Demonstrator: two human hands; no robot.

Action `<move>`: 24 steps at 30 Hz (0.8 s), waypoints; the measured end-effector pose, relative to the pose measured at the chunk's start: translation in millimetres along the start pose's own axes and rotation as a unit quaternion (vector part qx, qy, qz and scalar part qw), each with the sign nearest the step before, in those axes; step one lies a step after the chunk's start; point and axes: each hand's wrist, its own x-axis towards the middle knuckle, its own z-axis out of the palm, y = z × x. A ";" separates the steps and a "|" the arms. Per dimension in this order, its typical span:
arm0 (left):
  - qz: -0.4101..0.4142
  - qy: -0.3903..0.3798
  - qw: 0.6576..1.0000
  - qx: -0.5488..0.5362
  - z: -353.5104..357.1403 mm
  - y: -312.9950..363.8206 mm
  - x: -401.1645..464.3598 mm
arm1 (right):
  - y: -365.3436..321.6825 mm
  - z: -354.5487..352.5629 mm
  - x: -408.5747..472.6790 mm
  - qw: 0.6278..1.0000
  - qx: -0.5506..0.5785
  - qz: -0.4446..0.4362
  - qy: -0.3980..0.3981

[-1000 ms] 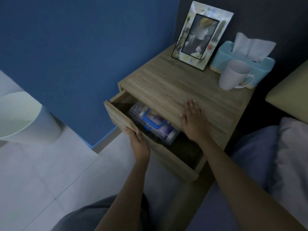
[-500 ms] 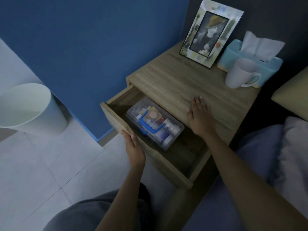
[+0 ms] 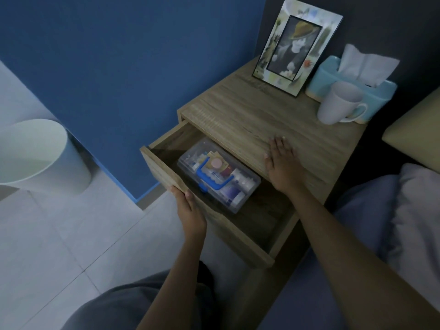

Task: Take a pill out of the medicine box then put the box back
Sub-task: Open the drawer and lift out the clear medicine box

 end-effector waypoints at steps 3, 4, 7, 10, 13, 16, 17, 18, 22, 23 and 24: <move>-0.002 0.001 1.000 -0.004 -1.0 1.4 -1.6 | -0.3 -1.2 -0.2 1.000 -0.002 0.001 -0.005; -0.002 0.002 1.000 -0.005 -1.4 1.1 -2.1 | -0.6 -1.6 -0.4 1.000 -0.002 0.001 -0.006; 0.005 0.006 1.000 0.003 -3.6 -0.8 -3.7 | -1.7 -3.1 -0.5 1.000 -0.001 0.004 -0.007; 0.009 0.016 1.000 0.003 -6.2 -2.6 -4.9 | -1.9 -3.4 -2.0 1.000 -0.004 0.004 -0.004; 0.007 0.021 1.000 -0.003 -7.0 -4.0 -5.0 | -1.6 -2.8 -1.6 1.000 -0.001 0.001 0.000; 0.005 0.027 1.000 -0.011 -5.9 -3.8 -5.0 | -1.1 -1.8 -1.2 1.000 0.000 0.005 -0.001; 0.003 0.029 0.999 -0.016 -6.2 -3.1 -5.1 | -0.9 -1.2 -1.3 1.000 0.001 0.006 0.000; 0.000 0.035 0.999 -0.019 -6.5 -1.6 -5.2 | -0.9 -1.0 -1.1 1.000 0.001 0.006 0.001; 0.064 0.084 0.994 -0.011 -15.0 26.3 -1.1 | -4.7 -7.9 -5.7 0.999 0.028 0.015 0.007; 0.122 0.094 0.988 0.001 -17.8 40.3 2.8 | -7.3 -10.5 -10.4 0.998 0.046 0.017 0.029; 0.184 0.097 0.978 0.019 -19.8 55.2 9.3 | -12.1 -13.4 -17.3 0.995 0.071 0.024 0.062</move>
